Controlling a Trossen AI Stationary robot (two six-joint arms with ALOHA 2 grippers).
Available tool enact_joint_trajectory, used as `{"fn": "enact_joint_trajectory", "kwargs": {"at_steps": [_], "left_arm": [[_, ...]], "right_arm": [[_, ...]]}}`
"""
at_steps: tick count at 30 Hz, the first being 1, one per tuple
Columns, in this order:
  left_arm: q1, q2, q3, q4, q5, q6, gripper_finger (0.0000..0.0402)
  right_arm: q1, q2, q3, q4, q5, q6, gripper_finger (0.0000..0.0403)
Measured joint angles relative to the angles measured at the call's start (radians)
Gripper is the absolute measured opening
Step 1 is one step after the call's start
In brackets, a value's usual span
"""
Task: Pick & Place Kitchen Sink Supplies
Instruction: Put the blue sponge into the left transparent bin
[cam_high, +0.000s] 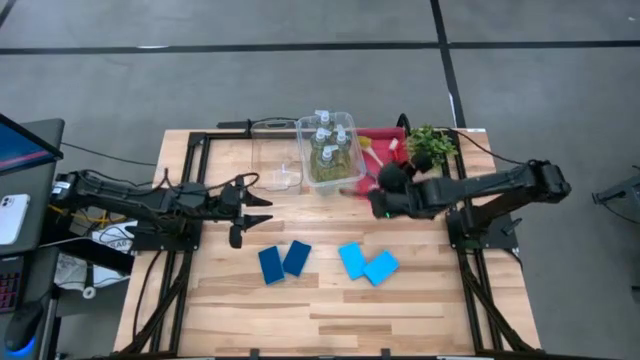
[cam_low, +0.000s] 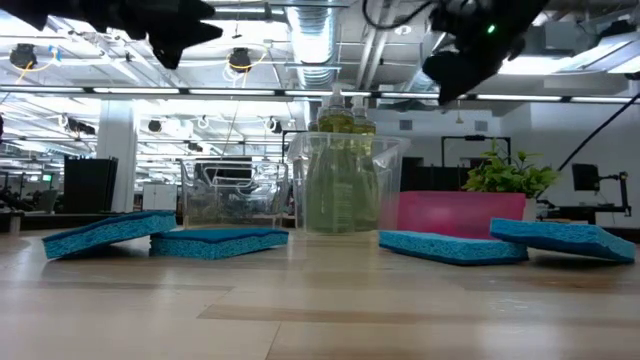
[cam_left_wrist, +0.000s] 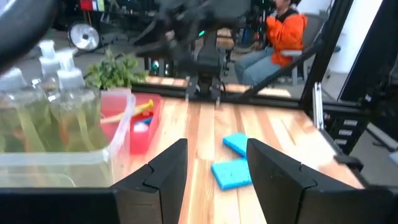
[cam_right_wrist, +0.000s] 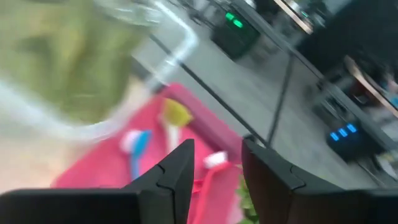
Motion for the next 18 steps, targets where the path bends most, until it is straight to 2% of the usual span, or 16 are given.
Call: {"fn": "enact_joint_trajectory", "kwargs": {"at_steps": [5,9,12,18], "left_arm": [[0.0,0.089,-0.003,0.008,0.054,-0.004,0.0167],[0.0,0.189,-0.003,0.008,0.097,0.004,0.0167],[0.0,0.27,-0.003,0.008,0.097,0.023,0.0167],[0.001,0.388,-0.004,0.007,0.088,0.057,0.0167]], "right_arm": [[0.168,0.001,0.0,-0.006,-0.007,0.006,0.0123],[0.275,0.009,0.0,0.0,-0.031,-0.088,0.0123],[0.337,0.01,0.0,0.005,-0.064,-0.112,0.0122],[0.404,0.01,0.0,0.007,-0.064,-0.124,0.0122]]}}
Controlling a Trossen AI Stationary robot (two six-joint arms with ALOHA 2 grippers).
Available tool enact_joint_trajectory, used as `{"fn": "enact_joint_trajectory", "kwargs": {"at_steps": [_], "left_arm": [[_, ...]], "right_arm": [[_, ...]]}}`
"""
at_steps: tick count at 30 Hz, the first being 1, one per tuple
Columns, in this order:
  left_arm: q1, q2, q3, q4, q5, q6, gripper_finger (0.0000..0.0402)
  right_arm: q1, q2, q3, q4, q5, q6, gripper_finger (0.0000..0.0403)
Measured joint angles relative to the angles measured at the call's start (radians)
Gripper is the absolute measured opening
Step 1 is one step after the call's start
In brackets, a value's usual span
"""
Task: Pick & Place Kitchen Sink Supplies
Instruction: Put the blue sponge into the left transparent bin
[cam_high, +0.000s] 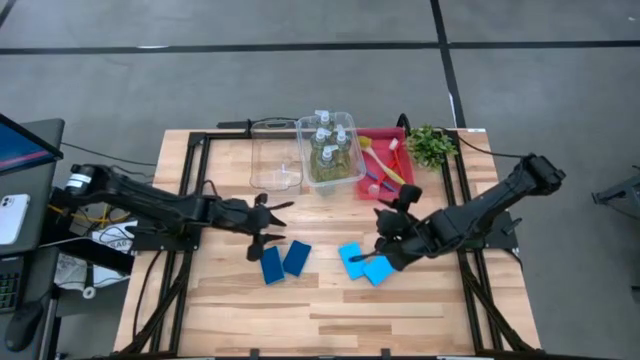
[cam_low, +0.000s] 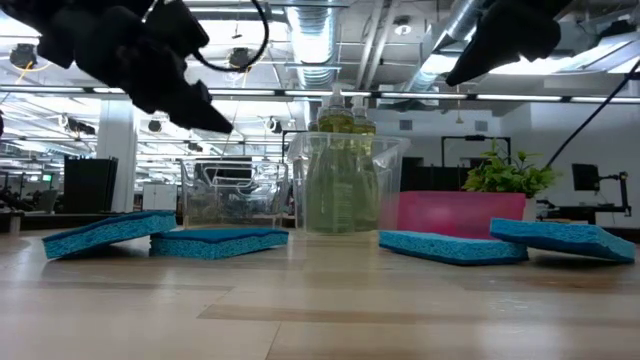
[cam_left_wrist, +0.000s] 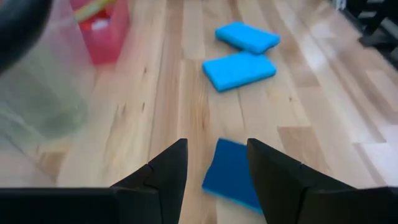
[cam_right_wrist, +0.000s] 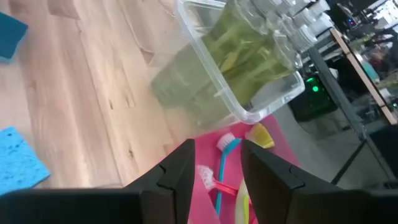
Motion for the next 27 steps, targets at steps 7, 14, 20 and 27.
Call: {"fn": "enact_joint_trajectory", "kwargs": {"at_steps": [7,14,20,27], "left_arm": [[-0.031,0.003,0.0,-0.137,-0.002,-0.137,0.0167],[-0.11,-0.004,0.0,-0.192,-0.002,-0.14,0.0167],[-0.142,-0.004,-0.035,-0.187,-0.009,-0.14,0.0167],[-0.144,-0.003,-0.097,-0.137,-0.015,-0.14,0.0167]], "right_arm": [[0.019,0.0,0.0,0.0,0.0,0.0,0.0123],[0.018,0.0,0.0,0.0,0.0,-0.002,0.0123],[0.006,0.0,0.0,0.002,-0.012,-0.002,0.0123],[0.0,0.0,0.0,0.008,-0.144,-0.002,0.0122]]}}
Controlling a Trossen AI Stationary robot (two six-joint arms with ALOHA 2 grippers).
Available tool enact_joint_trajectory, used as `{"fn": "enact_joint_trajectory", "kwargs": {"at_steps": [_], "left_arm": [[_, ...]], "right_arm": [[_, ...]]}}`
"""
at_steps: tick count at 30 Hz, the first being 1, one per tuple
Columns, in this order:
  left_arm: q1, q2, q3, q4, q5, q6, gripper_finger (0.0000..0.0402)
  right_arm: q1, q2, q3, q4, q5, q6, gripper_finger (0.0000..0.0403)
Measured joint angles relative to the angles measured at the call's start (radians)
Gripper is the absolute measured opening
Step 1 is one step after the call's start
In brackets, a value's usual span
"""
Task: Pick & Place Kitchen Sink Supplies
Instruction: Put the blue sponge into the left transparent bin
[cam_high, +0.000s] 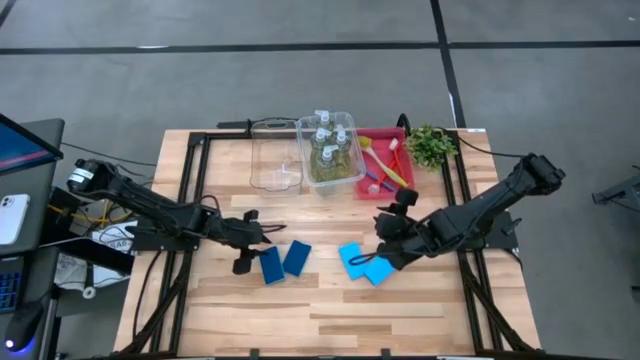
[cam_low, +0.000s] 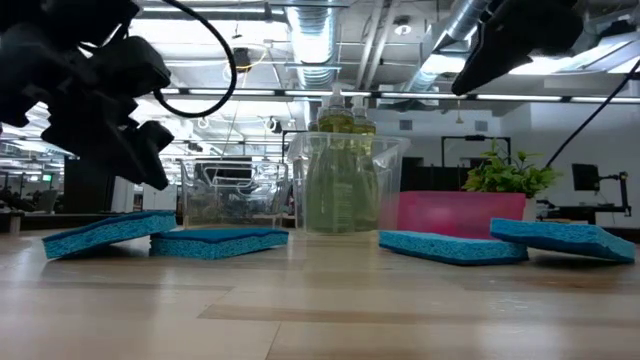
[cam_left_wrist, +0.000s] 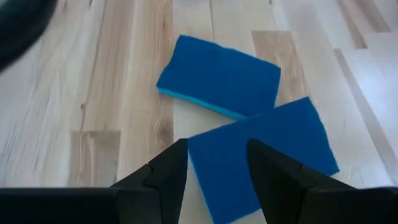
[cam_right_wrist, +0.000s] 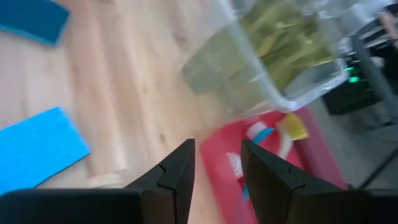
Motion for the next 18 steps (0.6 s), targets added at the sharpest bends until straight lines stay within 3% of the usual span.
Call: {"fn": "enact_joint_trajectory", "kwargs": {"at_steps": [6,11,18], "left_arm": [[0.0,0.0,-0.03,0.1,0.0,0.0,0.0167],[0.0,0.0,-0.03,0.111,0.0,0.0,0.0167],[0.0,0.0,-0.03,0.123,-0.012,0.0,0.0167]], "right_arm": [[0.0,0.0,0.0,0.122,-0.142,-0.11,0.0122],[0.0,0.016,0.0,0.288,-0.308,-0.286,0.0122],[-0.005,0.118,0.0,0.463,-0.449,-0.577,0.0122]]}}
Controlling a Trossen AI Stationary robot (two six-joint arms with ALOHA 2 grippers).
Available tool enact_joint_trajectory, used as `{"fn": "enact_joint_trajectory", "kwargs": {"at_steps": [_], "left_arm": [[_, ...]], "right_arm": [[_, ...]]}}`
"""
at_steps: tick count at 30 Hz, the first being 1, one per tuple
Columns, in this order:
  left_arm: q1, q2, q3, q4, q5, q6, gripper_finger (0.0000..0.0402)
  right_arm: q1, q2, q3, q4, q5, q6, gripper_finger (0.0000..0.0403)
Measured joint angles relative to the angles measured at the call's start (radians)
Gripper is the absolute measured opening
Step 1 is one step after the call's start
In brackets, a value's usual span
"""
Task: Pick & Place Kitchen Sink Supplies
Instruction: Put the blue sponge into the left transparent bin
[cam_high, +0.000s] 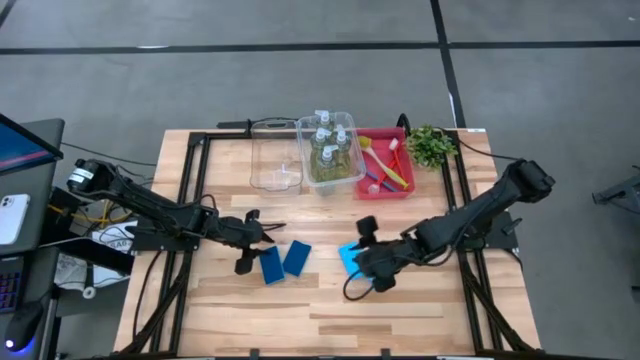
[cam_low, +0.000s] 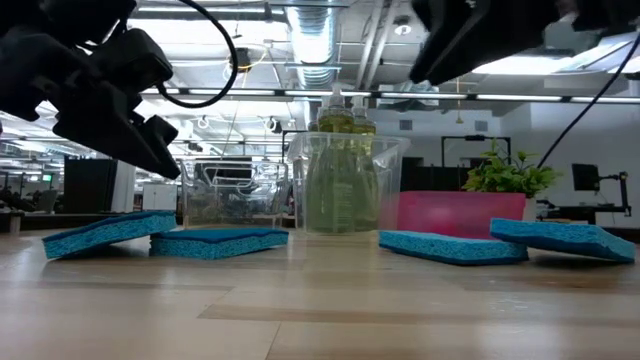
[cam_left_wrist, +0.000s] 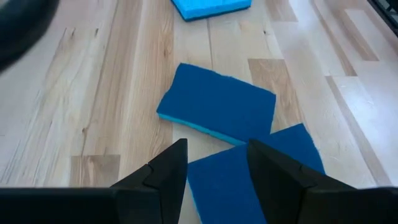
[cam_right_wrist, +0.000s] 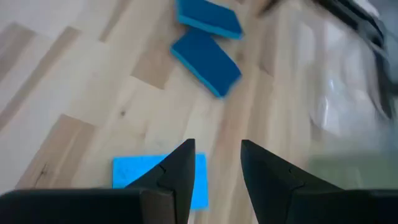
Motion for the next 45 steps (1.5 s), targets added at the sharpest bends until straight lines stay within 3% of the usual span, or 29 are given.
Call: {"fn": "enact_joint_trajectory", "kwargs": {"at_steps": [11,26,37,45], "left_arm": [[0.0,0.0,0.0,0.014,-0.003,-0.062,0.0167],[0.0,0.0,0.0,0.02,-0.004,-0.071,0.0167],[0.0,0.001,-0.028,0.035,-0.008,-0.076,0.0167],[0.0,0.001,-0.085,0.047,-0.061,-0.171,0.0167]], "right_arm": [[-0.155,0.116,0.0,0.296,-0.354,-0.217,0.0122],[-0.417,0.428,0.0,0.566,-0.634,-0.164,0.0122],[-0.452,0.484,0.0,0.598,-0.665,-0.122,0.0122],[-0.45,0.483,0.0,0.597,-0.665,-0.119,0.0122]]}}
